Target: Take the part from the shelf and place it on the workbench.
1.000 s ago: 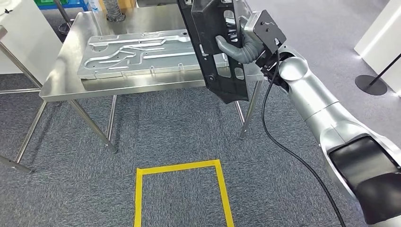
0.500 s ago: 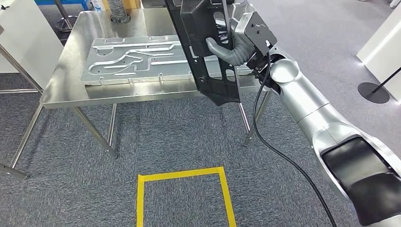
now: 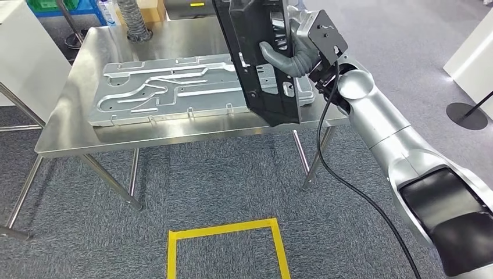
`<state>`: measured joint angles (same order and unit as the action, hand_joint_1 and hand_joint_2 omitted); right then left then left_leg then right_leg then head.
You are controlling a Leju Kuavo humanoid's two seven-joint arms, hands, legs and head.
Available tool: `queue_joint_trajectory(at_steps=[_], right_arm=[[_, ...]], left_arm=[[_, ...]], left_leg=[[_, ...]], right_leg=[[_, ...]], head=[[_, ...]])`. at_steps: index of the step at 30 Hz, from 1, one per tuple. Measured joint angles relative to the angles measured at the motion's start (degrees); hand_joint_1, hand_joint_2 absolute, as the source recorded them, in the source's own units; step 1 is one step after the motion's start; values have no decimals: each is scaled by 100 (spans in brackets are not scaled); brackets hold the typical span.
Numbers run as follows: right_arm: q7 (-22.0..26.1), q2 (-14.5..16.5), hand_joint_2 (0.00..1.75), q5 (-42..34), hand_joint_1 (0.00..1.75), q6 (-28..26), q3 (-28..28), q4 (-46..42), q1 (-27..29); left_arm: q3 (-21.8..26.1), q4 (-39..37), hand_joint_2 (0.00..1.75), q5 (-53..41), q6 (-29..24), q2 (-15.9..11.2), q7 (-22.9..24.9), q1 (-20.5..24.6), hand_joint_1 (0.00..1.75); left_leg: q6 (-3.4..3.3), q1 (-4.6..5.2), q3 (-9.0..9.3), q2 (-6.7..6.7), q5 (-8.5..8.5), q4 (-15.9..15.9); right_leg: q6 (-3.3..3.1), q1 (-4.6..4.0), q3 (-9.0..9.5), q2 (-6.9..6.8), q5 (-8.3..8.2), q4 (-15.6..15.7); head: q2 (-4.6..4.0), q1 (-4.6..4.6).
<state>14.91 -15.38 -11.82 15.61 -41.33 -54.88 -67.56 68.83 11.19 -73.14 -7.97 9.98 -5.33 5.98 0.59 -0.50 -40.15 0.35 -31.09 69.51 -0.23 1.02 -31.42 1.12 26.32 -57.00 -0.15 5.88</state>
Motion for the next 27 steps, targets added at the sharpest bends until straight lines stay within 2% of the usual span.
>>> queue_joint_trajectory(at_steps=[2,3,4,7,8,9,12,13,14,15,17,18,19,21,23,24,25,27], right_arm=[[0,-1,175,-2,175,0,-4,3,-3],[0,-3,175,-3,175,1,-8,5,-6],[-2,-5,175,-6,175,1,-11,6,-5],[-3,-8,175,-12,175,-2,-2,0,-11],[-4,4,175,-14,175,-2,3,-1,-24],[-8,24,175,-16,175,-3,7,0,-37],[-28,114,175,-20,175,-1,8,20,-33],[-37,133,175,-20,175,0,8,31,-21],[-44,144,175,-20,175,1,7,42,-13],[-49,151,175,-20,175,1,7,51,-11],[-50,155,175,-20,175,2,6,66,-21],[-52,158,175,-20,175,3,4,74,-28],[-55,165,175,-20,175,3,3,82,-35],[-62,174,175,-20,175,2,7,93,-57],[-62,171,175,-21,175,0,11,94,-91],[-63,158,175,-21,175,-1,9,95,-113],[-62,139,175,-22,175,3,4,95,-131],[-70,99,175,-22,175,22,-18,104,-150]], left_arm=[[0,-2,175,-1,-2,-2,2,-22,0],[0,-3,175,-1,-2,-4,2,-31,0],[0,-4,175,-1,-2,-4,2,-34,0],[-2,-4,175,-4,0,-5,3,-17,0],[-2,-4,175,-5,0,-5,4,-16,0],[-2,-4,175,-5,1,-5,5,-14,0],[-2,-4,175,-5,2,-5,7,-3,0],[-2,-4,175,-5,2,-5,7,-6,0],[-2,-4,175,-5,2,-5,7,-9,0],[-2,-4,175,-5,2,-5,7,-13,0],[-2,-7,175,-5,4,-1,6,-17,0],[-2,-9,175,-5,6,3,6,-11,0],[-2,-11,175,-4,8,7,7,-8,0],[-2,-13,175,-3,8,8,10,2,0],[-2,-13,175,-3,7,3,11,8,0],[-2,-13,175,-3,5,0,13,14,0],[-2,-13,175,-3,4,-1,15,16,0],[-1,-13,175,0,4,-1,24,9,0]], left_leg=[[2,-4,139,35,680,-763],[-13,5,186,48,924,-1014],[-39,16,201,55,1048,-1148],[-154,29,293,38,995,-1217],[-192,33,344,36,971,-1233],[-223,39,394,36,943,-1249],[-285,90,534,38,802,-1252],[-293,106,599,31,744,-1251],[-297,118,680,20,679,-1249],[-296,130,772,8,610,-1247],[-284,147,922,-13,469,-1233],[-263,154,973,-25,402,-1223],[-231,156,1014,-34,351,-1217],[-161,155,1078,-52,307,-1175],[-109,139,1021,-48,295,-965],[-84,125,892,-45,250,-729],[-59,102,688,-42,165,-396],[-2,52,216,-40,-118,266]], right_leg=[[58,16,155,3,139,-6],[99,18,197,7,198,-5],[145,15,223,10,234,-10],[258,24,253,-17,274,-77],[274,30,178,-31,308,-230],[286,34,26,-40,384,-499],[291,18,-714,-44,771,-1532],[285,14,-894,-44,839,-1667],[277,13,-984,-44,788,-1599],[262,8,-985,-44,603,-1346],[208,-19,-875,-35,-84,-579],[164,-47,-831,-31,-345,-303],[115,-76,-809,-25,-522,-140],[22,-99,-750,-18,-533,-74],[-45,-73,-626,-13,-501,-28],[-69,-61,-560,-13,-469,-18],[-86,-58,-503,-16,-428,-11],[-98,-54,-400,-16,-332,-14]], head=[[0,-1],[0,-2],[0,-2],[0,-3],[0,-3],[0,-4],[0,-4],[0,-4],[0,-4],[0,-4],[0,-4],[0,-4],[0,-3],[0,-1],[0,-1],[0,-2],[0,-2],[0,-1]])
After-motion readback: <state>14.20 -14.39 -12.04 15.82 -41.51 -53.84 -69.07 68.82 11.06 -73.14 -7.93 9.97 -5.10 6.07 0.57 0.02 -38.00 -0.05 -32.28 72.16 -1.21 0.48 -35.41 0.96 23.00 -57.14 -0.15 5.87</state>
